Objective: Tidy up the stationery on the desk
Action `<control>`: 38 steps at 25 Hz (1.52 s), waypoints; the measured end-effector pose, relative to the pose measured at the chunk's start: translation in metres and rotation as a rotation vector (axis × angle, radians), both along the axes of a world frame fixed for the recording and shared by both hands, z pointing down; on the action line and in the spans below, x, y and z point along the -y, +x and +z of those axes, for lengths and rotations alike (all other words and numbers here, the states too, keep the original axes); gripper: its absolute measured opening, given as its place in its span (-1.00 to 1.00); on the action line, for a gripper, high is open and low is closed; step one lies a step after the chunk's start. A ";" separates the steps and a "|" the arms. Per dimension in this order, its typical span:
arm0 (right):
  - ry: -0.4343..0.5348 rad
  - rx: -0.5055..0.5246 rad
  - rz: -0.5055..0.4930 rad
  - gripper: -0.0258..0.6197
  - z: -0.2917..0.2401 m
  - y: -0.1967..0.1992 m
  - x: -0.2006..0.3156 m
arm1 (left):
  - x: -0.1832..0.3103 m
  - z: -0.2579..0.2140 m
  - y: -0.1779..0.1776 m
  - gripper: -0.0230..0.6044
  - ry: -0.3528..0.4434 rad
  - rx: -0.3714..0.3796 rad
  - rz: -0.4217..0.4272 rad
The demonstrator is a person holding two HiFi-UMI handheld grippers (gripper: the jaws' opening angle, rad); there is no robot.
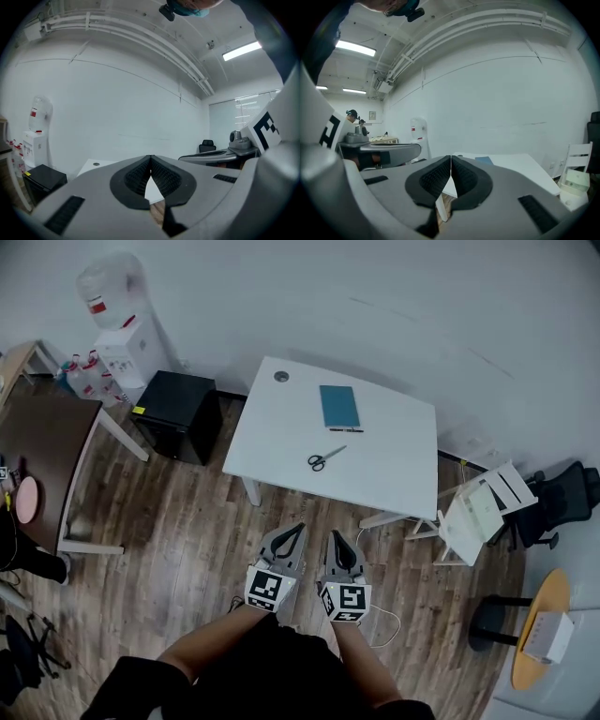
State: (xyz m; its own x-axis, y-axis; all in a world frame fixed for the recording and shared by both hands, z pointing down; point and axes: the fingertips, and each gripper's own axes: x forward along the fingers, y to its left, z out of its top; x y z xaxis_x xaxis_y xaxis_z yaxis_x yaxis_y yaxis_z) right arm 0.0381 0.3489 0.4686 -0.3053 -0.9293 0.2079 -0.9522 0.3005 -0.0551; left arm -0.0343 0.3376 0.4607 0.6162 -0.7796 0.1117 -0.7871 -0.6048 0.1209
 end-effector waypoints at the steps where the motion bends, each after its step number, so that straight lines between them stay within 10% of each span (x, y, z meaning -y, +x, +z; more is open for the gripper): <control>1: 0.001 -0.020 -0.005 -0.83 0.003 -0.001 0.009 | 0.011 0.003 -0.006 -0.89 -0.003 -0.012 0.001; 22: -0.036 -0.013 -0.016 -0.82 0.026 -0.008 0.094 | 0.099 0.047 -0.041 -0.89 -0.086 0.003 0.052; 38: -0.043 0.138 -0.079 -0.82 0.036 0.072 0.256 | 0.252 0.062 0.023 -0.89 -0.146 0.038 0.038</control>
State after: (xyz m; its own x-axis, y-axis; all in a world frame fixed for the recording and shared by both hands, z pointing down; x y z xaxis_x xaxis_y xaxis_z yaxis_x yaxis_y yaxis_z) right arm 0.1096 0.0926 0.5046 -0.4057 -0.8923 0.1979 -0.9080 0.3689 -0.1984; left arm -0.0116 0.0851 0.5228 0.6386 -0.7293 0.2456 -0.7693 -0.6128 0.1806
